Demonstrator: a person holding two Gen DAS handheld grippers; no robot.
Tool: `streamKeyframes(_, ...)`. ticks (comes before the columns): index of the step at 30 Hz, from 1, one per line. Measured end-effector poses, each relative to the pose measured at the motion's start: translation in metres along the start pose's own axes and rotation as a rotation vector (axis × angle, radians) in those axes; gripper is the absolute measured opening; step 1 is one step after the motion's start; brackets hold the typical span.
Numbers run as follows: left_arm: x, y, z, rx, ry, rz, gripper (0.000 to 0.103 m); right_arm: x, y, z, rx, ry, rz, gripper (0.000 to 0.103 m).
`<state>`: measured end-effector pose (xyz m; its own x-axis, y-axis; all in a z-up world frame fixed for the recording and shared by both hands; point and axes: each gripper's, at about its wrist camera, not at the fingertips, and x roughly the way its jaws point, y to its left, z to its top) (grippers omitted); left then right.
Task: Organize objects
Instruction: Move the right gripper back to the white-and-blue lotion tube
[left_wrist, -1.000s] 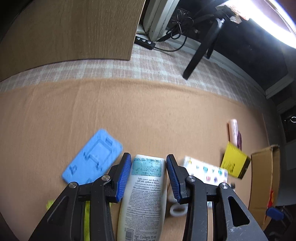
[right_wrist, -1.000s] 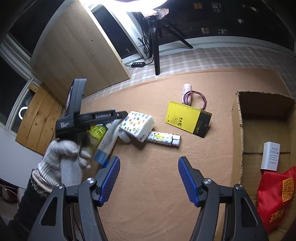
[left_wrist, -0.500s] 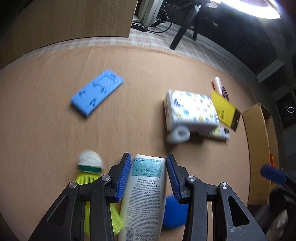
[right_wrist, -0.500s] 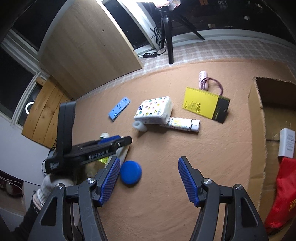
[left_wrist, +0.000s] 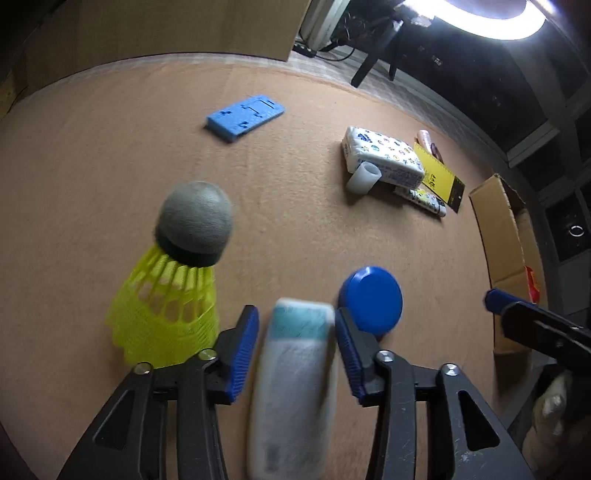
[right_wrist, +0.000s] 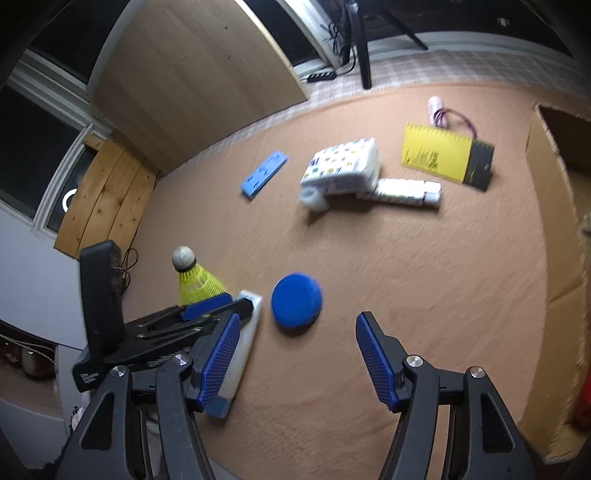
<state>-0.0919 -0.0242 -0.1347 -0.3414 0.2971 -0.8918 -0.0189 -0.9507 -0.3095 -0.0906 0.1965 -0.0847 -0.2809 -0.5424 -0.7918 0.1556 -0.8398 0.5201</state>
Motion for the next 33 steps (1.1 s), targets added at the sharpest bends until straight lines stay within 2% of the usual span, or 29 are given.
streamKeyframes(4, -0.023, 0.010, -0.013, 0.014, -0.023, -0.002, 0.057, 0.011, 0.008, -0.012, 0.000, 0.039, 0.025, 0.062)
streamKeyframes(9, -0.039, 0.018, -0.037, 0.051, 0.011, -0.041, 0.058, 0.030, 0.022, -0.026, -0.012, 0.094, 0.053, 0.062)
streamKeyframes(13, -0.036, 0.019, -0.049, 0.058, 0.032, -0.054, 0.058, 0.044, 0.034, -0.033, -0.014, 0.125, 0.074, 0.062)
streamKeyframes(28, -0.021, 0.012, -0.070, 0.054, 0.071, -0.103, 0.058, 0.078, 0.052, -0.034, -0.031, 0.174, 0.053, 0.061)
streamKeyframes(33, -0.018, 0.007, -0.071, 0.054, 0.075, -0.115, 0.057, 0.085, 0.053, -0.037, -0.037, 0.206, 0.053, 0.055)
